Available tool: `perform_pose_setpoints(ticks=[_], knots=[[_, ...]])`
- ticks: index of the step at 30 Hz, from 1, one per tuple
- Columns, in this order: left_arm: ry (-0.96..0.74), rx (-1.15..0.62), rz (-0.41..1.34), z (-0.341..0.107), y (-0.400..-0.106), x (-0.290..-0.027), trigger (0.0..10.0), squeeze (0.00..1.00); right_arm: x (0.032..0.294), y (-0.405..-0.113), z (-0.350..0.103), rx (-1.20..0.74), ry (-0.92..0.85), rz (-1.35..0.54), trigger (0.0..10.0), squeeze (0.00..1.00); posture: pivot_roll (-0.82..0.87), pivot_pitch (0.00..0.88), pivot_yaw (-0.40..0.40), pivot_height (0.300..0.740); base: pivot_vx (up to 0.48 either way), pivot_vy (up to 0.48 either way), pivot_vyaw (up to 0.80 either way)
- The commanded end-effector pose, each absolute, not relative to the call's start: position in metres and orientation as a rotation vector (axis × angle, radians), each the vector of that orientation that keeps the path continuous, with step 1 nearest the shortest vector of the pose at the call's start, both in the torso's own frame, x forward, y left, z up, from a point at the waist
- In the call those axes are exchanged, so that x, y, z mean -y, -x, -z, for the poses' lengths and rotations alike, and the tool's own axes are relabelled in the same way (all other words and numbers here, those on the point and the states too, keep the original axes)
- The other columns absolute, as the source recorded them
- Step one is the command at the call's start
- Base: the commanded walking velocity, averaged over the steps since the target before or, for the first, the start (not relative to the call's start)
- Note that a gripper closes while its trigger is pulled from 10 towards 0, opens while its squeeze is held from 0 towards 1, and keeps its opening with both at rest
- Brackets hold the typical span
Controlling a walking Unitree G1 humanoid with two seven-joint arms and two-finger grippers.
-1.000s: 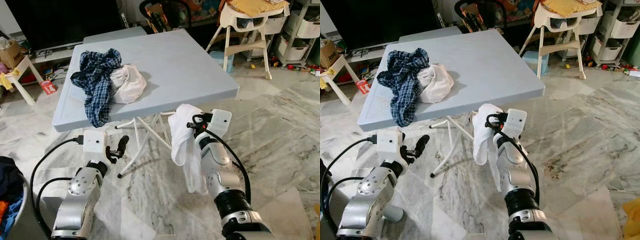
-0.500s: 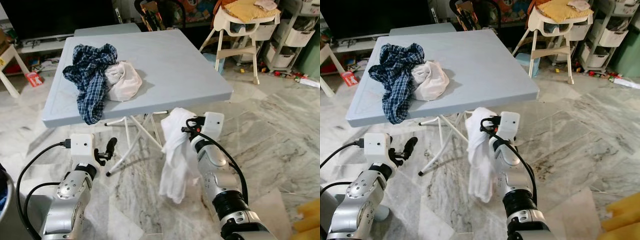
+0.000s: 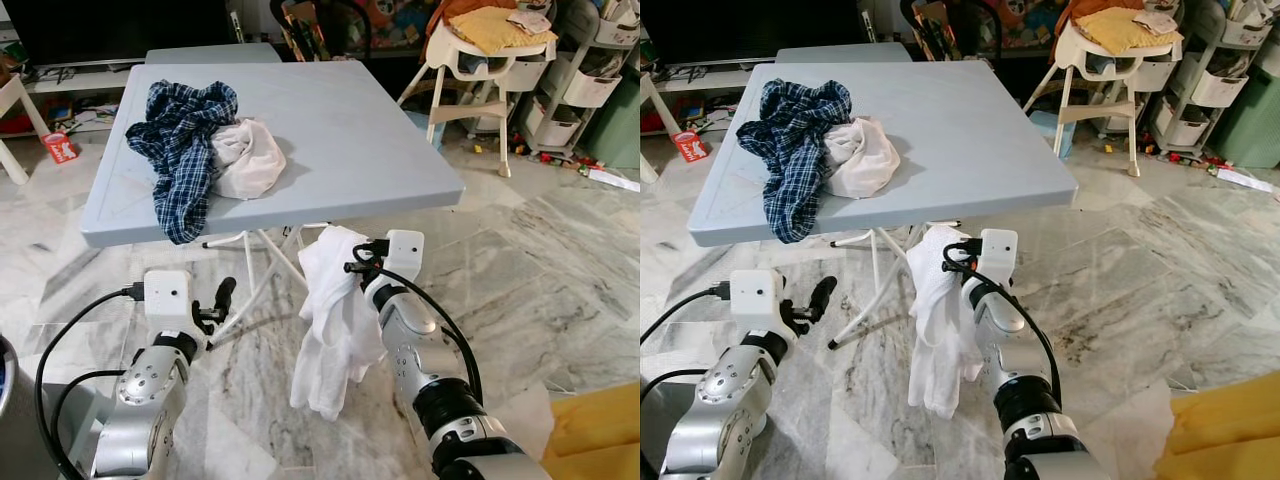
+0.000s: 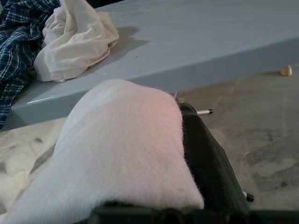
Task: Hang hanger
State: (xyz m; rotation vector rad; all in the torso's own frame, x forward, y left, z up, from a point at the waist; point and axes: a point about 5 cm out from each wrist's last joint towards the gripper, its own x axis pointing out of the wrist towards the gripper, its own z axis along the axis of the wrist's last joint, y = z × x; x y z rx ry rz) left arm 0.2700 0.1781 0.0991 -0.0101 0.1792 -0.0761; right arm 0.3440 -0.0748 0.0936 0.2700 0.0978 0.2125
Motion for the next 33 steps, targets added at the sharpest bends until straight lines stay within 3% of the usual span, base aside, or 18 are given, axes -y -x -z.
perform_pose_setpoints(ticks=[1, 8, 14, 23, 29, 33], knots=[[-0.002, -0.186, 0.097, -0.100, -0.273, -0.173, 10.0, 0.00, 0.074, -0.345, -0.096, -0.082, -0.281, -0.206, 10.0, 0.00, 0.20, 0.000, 0.010, 0.740, 0.000, 0.000, 0.00], [0.027, -0.187, 0.077, -0.100, -0.275, -0.172, 10.0, 0.00, 0.082, -0.347, -0.097, -0.073, -0.262, -0.208, 10.0, 0.00, 0.18, 0.000, -0.014, 0.740, 0.000, 0.000, 0.00], [0.025, -0.197, 0.088, -0.100, -0.276, -0.171, 10.0, 0.00, 0.083, -0.345, -0.096, -0.068, -0.269, -0.191, 10.0, 0.00, 0.15, 0.000, 0.014, 0.740, 0.000, 0.000, 0.00], [-0.003, -0.226, 0.243, -0.102, -0.296, -0.125, 10.0, 0.00, 0.123, -0.343, -0.096, -0.024, -0.257, -0.015, 10.0, 0.00, 0.01, 0.000, 0.153, 0.740, 0.000, 0.000, 0.00], [-0.047, -0.267, 0.336, -0.092, -0.299, -0.116, 10.0, 0.00, 0.133, -0.337, -0.095, 0.005, -0.251, 0.061, 10.0, 0.00, -0.07, 0.000, 0.213, 0.740, 0.000, 0.000, 0.00], [-0.035, -0.248, 0.341, -0.092, -0.302, -0.112, 10.0, 0.00, 0.135, -0.335, -0.098, 0.026, -0.219, 0.059, 10.0, 0.00, -0.11, 0.000, 0.210, 0.740, 0.000, 0.000, 0.00]])
